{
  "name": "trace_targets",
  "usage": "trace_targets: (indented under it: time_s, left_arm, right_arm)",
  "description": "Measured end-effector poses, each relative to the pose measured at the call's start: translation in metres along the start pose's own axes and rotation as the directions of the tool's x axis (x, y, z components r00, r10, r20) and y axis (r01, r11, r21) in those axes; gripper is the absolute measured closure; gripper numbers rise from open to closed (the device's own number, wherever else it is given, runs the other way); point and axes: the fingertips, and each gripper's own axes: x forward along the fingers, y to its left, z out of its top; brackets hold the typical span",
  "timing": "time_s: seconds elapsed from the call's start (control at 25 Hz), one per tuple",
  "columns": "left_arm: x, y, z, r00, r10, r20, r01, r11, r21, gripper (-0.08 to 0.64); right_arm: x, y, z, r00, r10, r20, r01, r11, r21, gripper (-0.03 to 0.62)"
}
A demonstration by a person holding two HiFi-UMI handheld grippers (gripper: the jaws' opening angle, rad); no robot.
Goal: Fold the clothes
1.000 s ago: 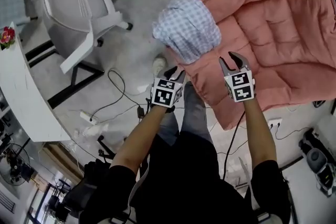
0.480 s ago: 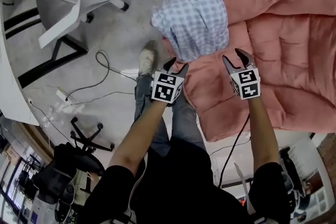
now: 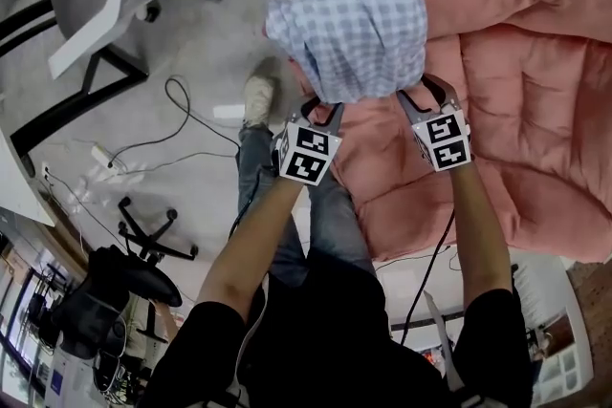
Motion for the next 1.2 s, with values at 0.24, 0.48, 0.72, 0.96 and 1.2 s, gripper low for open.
trace_targets:
  time_s: [0.24,0.48,0.72,0.96,1.2]
  left_arm:
    - [-0.007,-0.001,0.001,0.999,-0.032,0.021,0.033,0.999,-0.042,0.52]
    - [-0.039,-0.005,-0.006,0.998,-0.057,0.021,0.057,0.998,-0.014,0.523]
    - [-0.064,-0.029,-0.015,0.991,-0.129,0.038,0.128,0.991,0.027,0.528]
    - [-0.081,-0.036,-0.025,0.984,-0.168,0.054,0.168,0.986,0.001,0.529]
    - [-0.084,-0.014,-0.031,0.988,-0.149,0.038,0.146,0.986,0.074,0.532]
  right_arm:
    - [0.003,0.008,0.006,1.0,0.004,0.027,-0.005,1.0,0.016,0.54]
    - [-0.031,0.011,-0.002,0.999,0.019,0.051,-0.02,1.0,0.017,0.554]
    - [-0.061,0.03,-0.01,0.997,0.053,0.053,-0.052,0.998,-0.026,0.554]
    - [-0.075,0.026,-0.019,0.997,0.056,0.056,-0.055,0.998,-0.019,0.557]
    - [-0.067,0.019,-0.037,0.999,0.034,-0.005,-0.035,0.995,-0.091,0.557]
